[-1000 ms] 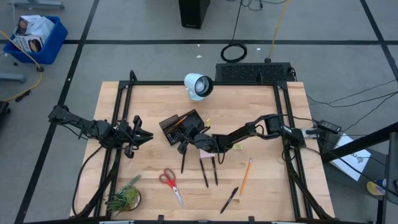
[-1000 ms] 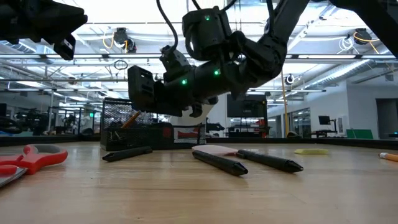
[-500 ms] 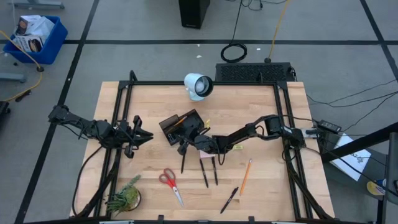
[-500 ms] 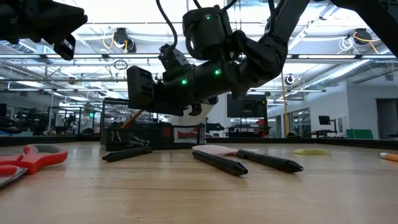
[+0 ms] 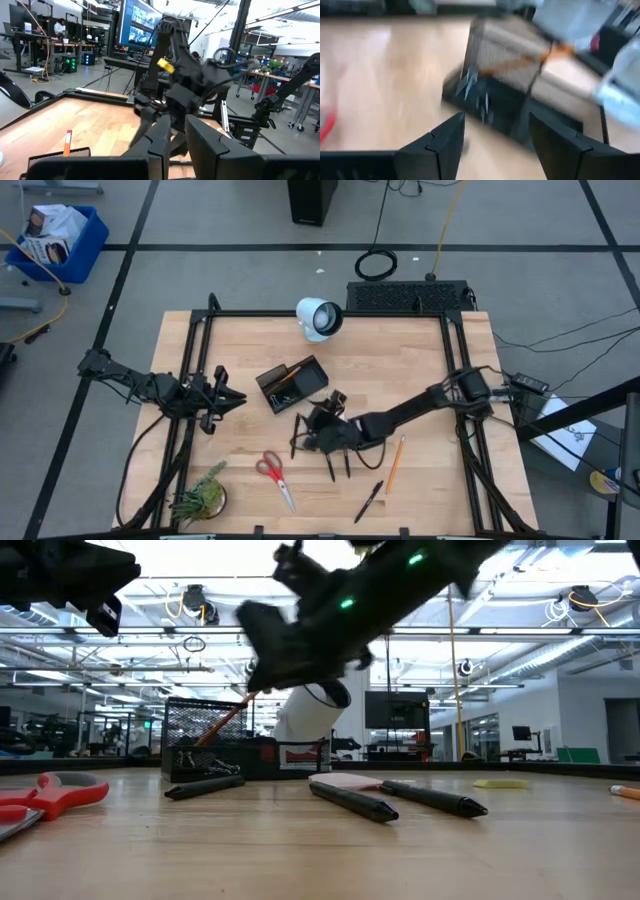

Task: Pick and place office supplies into organizer
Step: Put the green eraser into the black desk organizer

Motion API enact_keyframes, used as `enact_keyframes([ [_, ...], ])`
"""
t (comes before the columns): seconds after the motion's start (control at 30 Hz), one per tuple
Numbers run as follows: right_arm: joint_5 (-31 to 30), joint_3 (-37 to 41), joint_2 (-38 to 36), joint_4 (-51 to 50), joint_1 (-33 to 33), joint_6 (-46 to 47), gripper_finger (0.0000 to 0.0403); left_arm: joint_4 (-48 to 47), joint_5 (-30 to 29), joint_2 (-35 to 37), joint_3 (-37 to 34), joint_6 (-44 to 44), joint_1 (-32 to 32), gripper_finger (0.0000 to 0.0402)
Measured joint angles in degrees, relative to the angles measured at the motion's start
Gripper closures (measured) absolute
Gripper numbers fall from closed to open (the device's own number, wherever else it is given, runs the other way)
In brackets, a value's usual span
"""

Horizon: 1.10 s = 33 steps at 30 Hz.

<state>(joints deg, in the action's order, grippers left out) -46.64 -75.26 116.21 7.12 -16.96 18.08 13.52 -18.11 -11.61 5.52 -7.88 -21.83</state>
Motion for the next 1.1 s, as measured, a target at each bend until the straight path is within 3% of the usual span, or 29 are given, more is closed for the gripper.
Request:
enact_keyframes([
  [0.13,8.96,0.04,-3.55,-13.89,-2.36,8.05,0.0194,0.0,0.0,0.0,0.01,0.0,0.0,0.0339],
  [0.27,16.72,0.04,-6.24,-21.62,-4.9,7.17,0.0195,0.02,0.0,0.0,0.02,0.0,-0.02,0.0339],
  [0.4,16.88,0.07,-9.4,-28.92,-7.17,8.22,0.0195,0.0,0.0,0.02,0.0,0.0,0.0,0.0339],
  [0.67,19.82,0.04,-12.18,-46.74,-9.74,27.55,0.0199,0.0,0.0,0.02,0.01,0.0,0.0,0.0339],
  [0.93,30.46,0.07,-13.33,-54.84,-11.55,18.91,0.02,0.01,0.0,0.02,0.01,-0.01,-0.01,0.0339],
  [1.1,31.8,0.21,-16.01,-60.62,-10.78,12.56,0.0201,0.0,0.0,0.0,0.02,0.0,-0.02,0.0339],
])
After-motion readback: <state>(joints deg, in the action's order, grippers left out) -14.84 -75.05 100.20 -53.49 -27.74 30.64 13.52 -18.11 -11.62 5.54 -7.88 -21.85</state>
